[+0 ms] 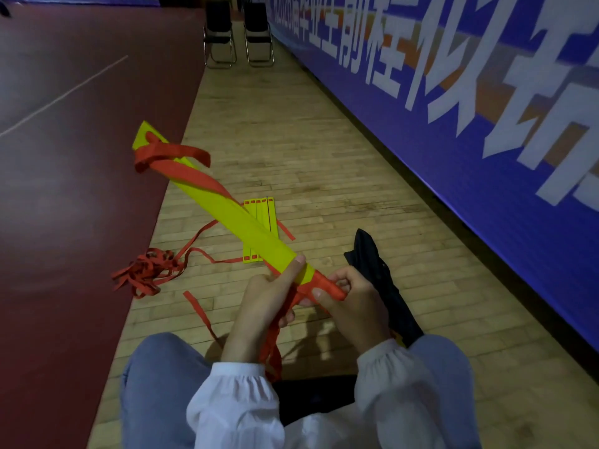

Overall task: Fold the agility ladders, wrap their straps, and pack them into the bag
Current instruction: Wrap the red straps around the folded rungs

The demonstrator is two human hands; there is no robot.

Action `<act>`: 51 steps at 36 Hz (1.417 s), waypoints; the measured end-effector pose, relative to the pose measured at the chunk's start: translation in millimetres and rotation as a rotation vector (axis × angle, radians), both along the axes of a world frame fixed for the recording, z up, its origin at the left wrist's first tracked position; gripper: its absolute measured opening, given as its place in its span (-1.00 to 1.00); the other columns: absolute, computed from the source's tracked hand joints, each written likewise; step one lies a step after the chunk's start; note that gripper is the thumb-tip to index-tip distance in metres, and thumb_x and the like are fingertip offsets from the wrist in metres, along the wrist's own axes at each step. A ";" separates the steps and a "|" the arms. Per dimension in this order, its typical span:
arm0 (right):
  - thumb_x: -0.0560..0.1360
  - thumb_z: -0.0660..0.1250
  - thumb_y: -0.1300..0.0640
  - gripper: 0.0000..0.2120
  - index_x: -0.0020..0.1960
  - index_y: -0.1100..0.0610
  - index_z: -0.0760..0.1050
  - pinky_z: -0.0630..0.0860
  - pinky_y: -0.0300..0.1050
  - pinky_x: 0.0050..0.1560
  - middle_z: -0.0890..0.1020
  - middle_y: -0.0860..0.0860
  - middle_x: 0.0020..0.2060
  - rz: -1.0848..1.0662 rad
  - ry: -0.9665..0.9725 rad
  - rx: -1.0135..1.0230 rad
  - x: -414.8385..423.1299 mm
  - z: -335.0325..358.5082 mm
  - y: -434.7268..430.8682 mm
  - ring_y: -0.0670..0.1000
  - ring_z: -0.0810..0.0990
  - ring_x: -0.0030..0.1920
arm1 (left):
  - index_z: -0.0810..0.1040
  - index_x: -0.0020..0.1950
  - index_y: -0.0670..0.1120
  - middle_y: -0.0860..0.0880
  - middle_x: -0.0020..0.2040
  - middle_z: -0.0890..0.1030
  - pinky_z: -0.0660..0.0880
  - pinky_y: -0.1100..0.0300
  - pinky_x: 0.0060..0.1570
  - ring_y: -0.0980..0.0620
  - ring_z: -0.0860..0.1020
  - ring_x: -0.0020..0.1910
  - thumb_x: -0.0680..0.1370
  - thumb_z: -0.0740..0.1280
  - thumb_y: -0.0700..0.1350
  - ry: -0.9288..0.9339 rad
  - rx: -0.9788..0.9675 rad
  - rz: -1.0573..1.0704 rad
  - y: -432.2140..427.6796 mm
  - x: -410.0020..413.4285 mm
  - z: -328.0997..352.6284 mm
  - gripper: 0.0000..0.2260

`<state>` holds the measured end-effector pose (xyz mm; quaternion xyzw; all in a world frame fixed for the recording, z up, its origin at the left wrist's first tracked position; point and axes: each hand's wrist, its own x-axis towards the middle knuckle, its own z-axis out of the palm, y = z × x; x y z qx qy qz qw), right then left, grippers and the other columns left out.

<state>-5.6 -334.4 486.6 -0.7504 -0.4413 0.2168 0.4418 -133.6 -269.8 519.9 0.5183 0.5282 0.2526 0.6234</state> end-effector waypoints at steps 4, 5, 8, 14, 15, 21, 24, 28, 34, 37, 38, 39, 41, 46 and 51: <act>0.34 0.52 0.08 -0.73 -0.24 -0.10 0.41 0.54 -0.03 -0.12 0.56 -0.12 -0.29 0.063 0.039 -0.021 -0.5 1.8 2.3 -0.05 0.57 -0.21 | 0.62 -0.17 -0.34 -0.24 -0.36 0.66 0.26 0.31 -0.62 0.05 0.36 -0.68 0.52 0.33 0.16 0.024 0.027 0.058 -0.1 1.0 0.8 -0.49; 0.34 0.52 0.07 -0.73 -0.24 -0.09 0.41 0.54 -0.04 -0.12 0.56 -0.12 -0.29 0.070 0.040 -0.037 0.2 2.2 2.7 -0.05 0.57 -0.20 | 0.61 -0.18 -0.33 -0.23 -0.38 0.65 0.26 0.31 -0.63 0.05 0.36 -0.69 0.53 0.33 0.13 0.022 0.030 0.063 -0.6 1.3 1.4 -0.52; 0.36 0.51 0.06 -0.78 -0.21 -0.05 0.45 0.55 -0.08 -0.13 0.60 -0.07 -0.25 0.113 0.101 -0.037 1.5 5.9 2.5 -0.03 0.60 -0.18 | 0.58 -0.31 -0.30 -0.14 -0.55 0.57 0.23 0.32 -0.65 0.06 0.33 -0.71 0.53 0.33 0.10 0.049 0.055 0.074 -2.2 0.4 2.0 -0.54; 0.46 0.11 -0.34 -0.54 -0.02 -0.02 0.56 0.46 -0.04 0.03 0.62 -0.06 -0.17 0.224 0.179 -0.188 3.0 6.7 3.1 -0.01 0.58 -0.07 | 0.64 -0.24 -0.37 -0.23 -0.41 0.64 0.26 0.28 -0.59 0.04 0.35 -0.65 0.53 0.34 0.10 0.026 0.140 0.027 -3.6 1.0 0.4 -0.50; 0.41 0.04 -0.39 -0.44 0.02 -0.02 0.59 0.45 -0.03 0.05 0.65 -0.06 -0.18 0.257 0.215 -0.205 3.0 5.4 2.3 -0.02 0.60 -0.07 | 0.64 -0.25 -0.36 -0.21 -0.43 0.63 0.26 0.28 -0.60 0.04 0.36 -0.65 0.53 0.35 0.10 0.034 0.153 0.017 -3.9 0.9 0.6 -0.50; 0.43 0.07 -0.37 -0.43 0.05 -0.02 0.66 0.46 -0.08 -0.05 0.68 0.00 -0.23 0.318 0.376 -0.262 11.0 1.7 -2.5 -0.03 0.62 -0.20 | 0.64 -0.22 -0.32 -0.14 -0.41 0.65 0.29 0.32 -0.63 0.10 0.39 -0.67 0.55 0.33 0.07 0.025 0.136 -0.074 -6.1 -0.9 4.8 -0.56; 0.38 0.10 -0.38 -0.42 -0.01 0.02 0.67 0.50 -0.03 -0.09 0.69 0.12 -0.15 0.295 0.379 -0.228 11.8 -1.0 -3.0 0.01 0.61 -0.22 | 0.62 -0.12 -0.32 -0.17 -0.34 0.67 0.32 0.34 -0.65 0.10 0.42 -0.67 0.57 0.31 0.07 0.002 0.090 -0.097 -7.9 0.9 6.0 -0.58; 0.32 0.15 -0.43 -0.36 -0.08 0.10 0.64 0.52 -0.05 -0.13 0.68 0.11 -0.22 0.264 0.375 -0.176 14.9 -4.4 -4.3 0.00 0.62 -0.26 | 0.63 -0.15 -0.23 -0.24 -0.27 0.67 0.41 0.28 -0.56 0.04 0.49 -0.59 0.56 0.29 0.14 -0.009 0.026 -0.156 -7.8 1.2 6.7 -0.58; 0.36 0.18 -0.33 -0.52 -0.21 0.06 0.60 0.45 -0.16 -0.18 0.63 -0.02 -0.32 0.233 0.382 -0.127 14.2 -2.7 -4.7 -0.07 0.58 -0.27 | 0.63 -0.06 -0.20 -0.25 -0.25 0.68 0.51 0.22 -0.48 -0.04 0.57 -0.48 0.46 0.28 0.29 -0.015 -0.050 -0.205 -2.6 -3.9 4.6 -0.47; 0.48 0.22 -0.29 -0.56 -0.25 0.06 0.57 0.41 -0.17 -0.17 0.59 -0.09 -0.38 0.197 0.343 -0.092 14.3 -2.9 -4.8 -0.14 0.55 -0.32 | 0.62 -0.02 -0.19 -0.28 -0.23 0.67 0.50 0.23 -0.49 -0.07 0.57 -0.46 0.40 0.19 0.38 -0.033 -0.075 -0.221 -1.1 -8.1 3.9 -0.36; 0.53 0.23 -0.23 -0.60 -0.27 0.05 0.55 0.41 -0.17 -0.17 0.58 -0.11 -0.40 0.186 0.326 -0.082 14.9 -3.1 -5.0 -0.14 0.53 -0.33 | 0.62 -0.02 -0.19 -0.29 -0.22 0.67 0.48 0.24 -0.51 -0.07 0.57 -0.47 0.42 0.14 0.40 -0.046 -0.078 -0.222 -0.4 -9.4 2.9 -0.33; 0.56 0.23 -0.18 -0.63 -0.28 0.03 0.53 0.40 -0.15 -0.16 0.56 -0.12 -0.41 0.176 0.313 -0.073 15.8 -4.1 -4.4 -0.14 0.52 -0.33 | 0.62 -0.04 -0.19 -0.29 -0.22 0.66 0.46 0.25 -0.52 -0.06 0.56 -0.48 0.45 0.07 0.41 -0.062 -0.084 -0.221 0.3 -10.2 2.1 -0.31; 0.56 0.25 -0.16 -0.64 -0.29 0.02 0.53 0.42 -0.10 -0.13 0.56 -0.12 -0.41 0.154 0.311 -0.058 16.7 -5.6 -3.9 -0.10 0.53 -0.30 | 0.63 -0.08 -0.19 -0.28 -0.23 0.66 0.44 0.26 -0.53 -0.05 0.55 -0.50 0.50 -0.03 0.41 -0.094 -0.101 -0.222 1.9 -10.1 0.1 -0.26; 0.35 0.25 -0.29 -0.65 -0.18 -0.03 0.58 0.48 -0.08 -0.05 0.60 -0.20 -0.36 0.100 0.326 -0.005 12.1 -10.7 -1.8 -0.12 0.57 -0.21 | 0.64 -0.01 -0.24 -0.25 -0.20 0.67 0.44 0.25 -0.51 -0.01 0.53 -0.49 0.55 0.00 0.35 -0.126 -0.080 -0.230 4.4 -4.9 -2.7 -0.28; 0.30 0.24 -0.37 -0.53 -0.02 -0.05 0.58 0.54 0.02 0.07 0.66 -0.10 -0.14 0.060 0.251 -0.014 6.9 -12.5 0.7 -0.09 0.61 -0.05 | 0.63 -0.05 -0.27 -0.23 -0.21 0.67 0.43 0.27 -0.52 0.02 0.52 -0.49 0.60 -0.01 0.29 -0.195 -0.119 -0.196 6.4 -3.9 -3.0 -0.31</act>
